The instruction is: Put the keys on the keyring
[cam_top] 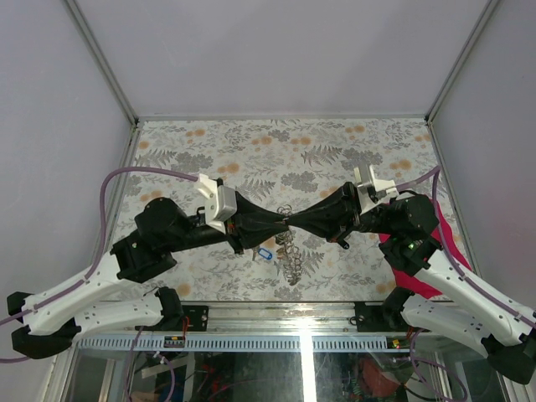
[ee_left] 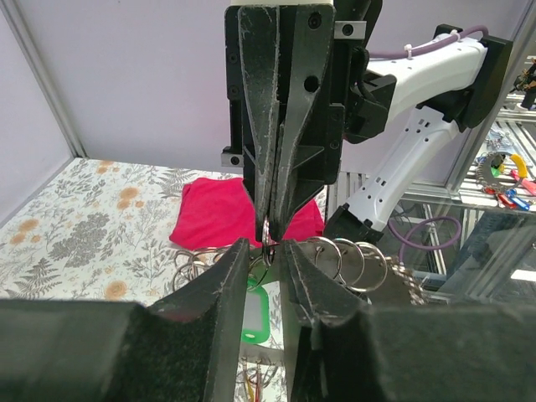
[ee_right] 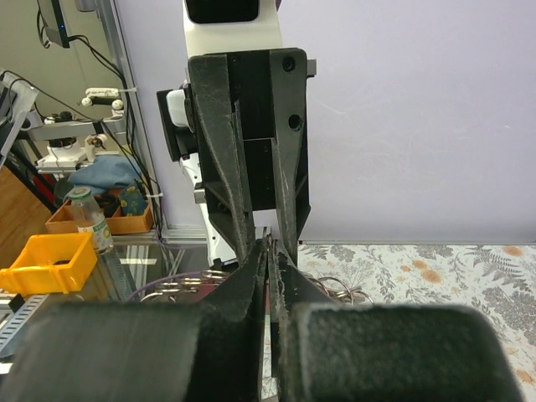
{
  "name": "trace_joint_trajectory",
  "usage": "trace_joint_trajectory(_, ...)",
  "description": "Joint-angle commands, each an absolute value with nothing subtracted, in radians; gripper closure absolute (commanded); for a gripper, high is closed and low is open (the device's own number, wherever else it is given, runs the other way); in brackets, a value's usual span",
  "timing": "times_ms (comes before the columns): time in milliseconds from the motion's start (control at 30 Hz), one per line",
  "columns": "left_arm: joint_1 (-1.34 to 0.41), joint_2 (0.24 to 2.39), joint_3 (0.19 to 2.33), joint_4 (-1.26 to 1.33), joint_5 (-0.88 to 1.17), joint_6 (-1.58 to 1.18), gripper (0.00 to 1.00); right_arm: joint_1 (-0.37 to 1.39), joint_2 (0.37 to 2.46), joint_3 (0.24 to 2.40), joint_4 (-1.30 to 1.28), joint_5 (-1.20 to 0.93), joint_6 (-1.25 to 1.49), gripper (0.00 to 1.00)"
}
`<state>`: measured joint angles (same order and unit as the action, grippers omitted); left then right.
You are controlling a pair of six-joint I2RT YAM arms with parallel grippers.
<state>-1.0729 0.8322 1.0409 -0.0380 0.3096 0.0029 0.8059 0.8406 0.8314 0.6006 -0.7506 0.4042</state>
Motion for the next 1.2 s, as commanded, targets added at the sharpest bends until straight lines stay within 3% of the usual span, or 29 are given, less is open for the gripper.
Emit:
trace_joint_trajectory(0, -1.075, 0.844, 1.030, 0.019, 0.318, -0.001, 0.82, 0.805, 0.828, 0.891, 0.698, -0.748, 0.408, 1.00)
trace_joint_trajectory(167, -1.076, 0.851, 1.028, 0.020, 0.327, -0.004, 1.00, 0.805, 0.830, 0.893, 0.694, -0.753, 0.407, 1.00)
trace_joint_trajectory(333, -1.077, 0.863, 1.068, -0.063, 0.340, 0.015, 1.00, 0.805, 0.823, 0.900, 0.632, -0.751, 0.371, 1.00)
trace_joint_trajectory(533, -1.076, 0.918, 1.178, -0.329, 0.327, 0.088, 1.00, 0.805, 0.788, 0.955, 0.340, -0.728, 0.205, 0.77)
trace_joint_trajectory(733, -1.076, 0.998, 1.327, -0.594, 0.285, 0.168, 1.00, 0.804, 0.771, 0.995, 0.056, -0.683, 0.052, 0.65)
trace_joint_trajectory(933, -1.076, 1.118, 1.504, -0.864, 0.268, 0.246, 1.00, 0.805, 0.788, 1.013, -0.083, -0.659, -0.026, 0.56)
trace_joint_trajectory(1167, -1.087, 1.196, 1.625, -1.043, 0.240, 0.306, 1.00, 0.805, 0.859, 1.041, -0.103, -0.730, -0.010, 0.55)
